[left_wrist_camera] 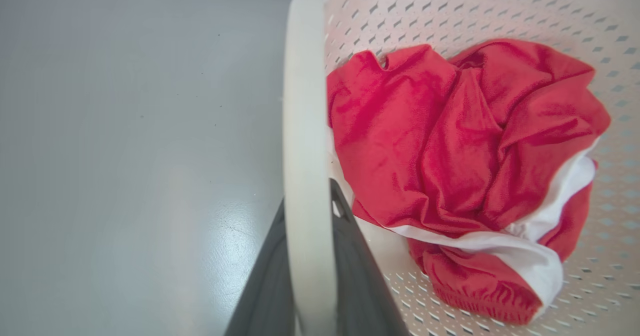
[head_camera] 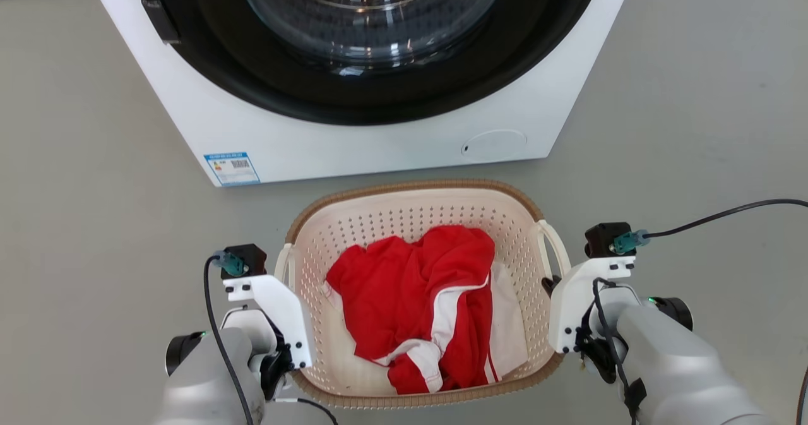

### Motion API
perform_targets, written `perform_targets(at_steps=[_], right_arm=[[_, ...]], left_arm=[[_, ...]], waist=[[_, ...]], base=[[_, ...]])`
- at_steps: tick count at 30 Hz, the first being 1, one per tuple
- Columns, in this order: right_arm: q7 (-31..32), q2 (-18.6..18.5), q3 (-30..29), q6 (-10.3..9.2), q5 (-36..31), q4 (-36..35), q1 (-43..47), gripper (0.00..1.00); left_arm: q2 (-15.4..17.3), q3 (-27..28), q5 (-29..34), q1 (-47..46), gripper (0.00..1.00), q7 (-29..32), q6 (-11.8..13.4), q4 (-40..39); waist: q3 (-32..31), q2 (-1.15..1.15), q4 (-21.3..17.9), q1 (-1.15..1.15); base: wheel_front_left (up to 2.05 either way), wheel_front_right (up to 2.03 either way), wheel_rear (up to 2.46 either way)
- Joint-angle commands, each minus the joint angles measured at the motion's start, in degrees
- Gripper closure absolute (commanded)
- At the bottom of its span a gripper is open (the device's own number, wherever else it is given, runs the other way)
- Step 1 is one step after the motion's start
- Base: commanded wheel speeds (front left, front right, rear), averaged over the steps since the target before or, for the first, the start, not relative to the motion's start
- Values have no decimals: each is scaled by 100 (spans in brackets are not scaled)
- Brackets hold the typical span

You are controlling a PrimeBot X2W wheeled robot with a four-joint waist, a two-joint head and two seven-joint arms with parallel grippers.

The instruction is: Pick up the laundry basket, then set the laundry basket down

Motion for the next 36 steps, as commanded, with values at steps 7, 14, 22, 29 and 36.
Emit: perform_targets(at_steps=[7, 14, 22, 29, 36], right_arm=[[145, 97, 260, 44, 216, -180, 167, 100], [218, 98, 385, 44, 364, -155, 260, 100], [227, 98, 491, 44, 488, -142, 265, 100], [187, 98, 589, 44, 601, -161, 209, 100], [135, 98, 685, 44, 694, -148, 158, 100]], left_arm=[[117, -61, -102, 6, 100, 105, -15, -98], [117, -184, -210, 92, 100, 167, 9, -98], [117, -282, -319, 112, 100, 170, 29, -98], [117, -373, -421, 59, 100, 143, 40, -98], [117, -461, -520, 22, 100, 113, 61, -98]], waist=[[-240, 0, -55, 0], [-373, 0, -78, 0], [-406, 0, -79, 0], [-373, 0, -64, 0], [-349, 0, -52, 0]], base=[[0, 0, 0], [0, 0, 0], [0, 0, 0], [0, 0, 0], [0, 0, 0]])
